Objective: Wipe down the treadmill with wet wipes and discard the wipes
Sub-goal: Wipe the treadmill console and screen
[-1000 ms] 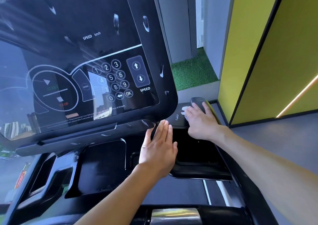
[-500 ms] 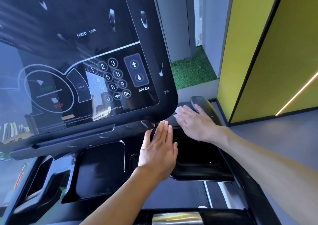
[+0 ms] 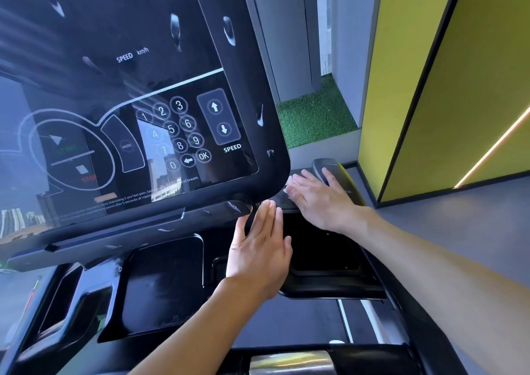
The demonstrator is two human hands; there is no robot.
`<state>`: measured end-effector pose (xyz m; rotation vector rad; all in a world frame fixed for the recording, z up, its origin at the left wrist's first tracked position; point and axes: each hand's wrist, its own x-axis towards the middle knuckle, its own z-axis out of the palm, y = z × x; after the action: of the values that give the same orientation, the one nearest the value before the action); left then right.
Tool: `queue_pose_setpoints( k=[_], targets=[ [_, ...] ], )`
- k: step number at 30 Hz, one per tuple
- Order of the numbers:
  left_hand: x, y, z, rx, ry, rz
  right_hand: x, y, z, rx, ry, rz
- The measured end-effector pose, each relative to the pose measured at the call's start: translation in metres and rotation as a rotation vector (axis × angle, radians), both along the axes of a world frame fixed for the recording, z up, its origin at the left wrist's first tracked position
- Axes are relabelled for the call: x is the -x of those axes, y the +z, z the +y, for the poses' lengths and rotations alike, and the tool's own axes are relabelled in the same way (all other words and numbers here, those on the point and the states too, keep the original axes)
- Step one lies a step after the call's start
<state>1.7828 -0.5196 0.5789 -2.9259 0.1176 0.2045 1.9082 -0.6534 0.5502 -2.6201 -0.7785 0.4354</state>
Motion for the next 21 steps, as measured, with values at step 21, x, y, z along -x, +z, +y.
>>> queue_pose_setpoints(
  k=[21],
  targets=[
    [-0.001, -0.007, 0.002, 0.012, 0.01, -0.024, 0.013, -0.005, -0.014, 0.066, -0.007, -0.075]
  ],
)
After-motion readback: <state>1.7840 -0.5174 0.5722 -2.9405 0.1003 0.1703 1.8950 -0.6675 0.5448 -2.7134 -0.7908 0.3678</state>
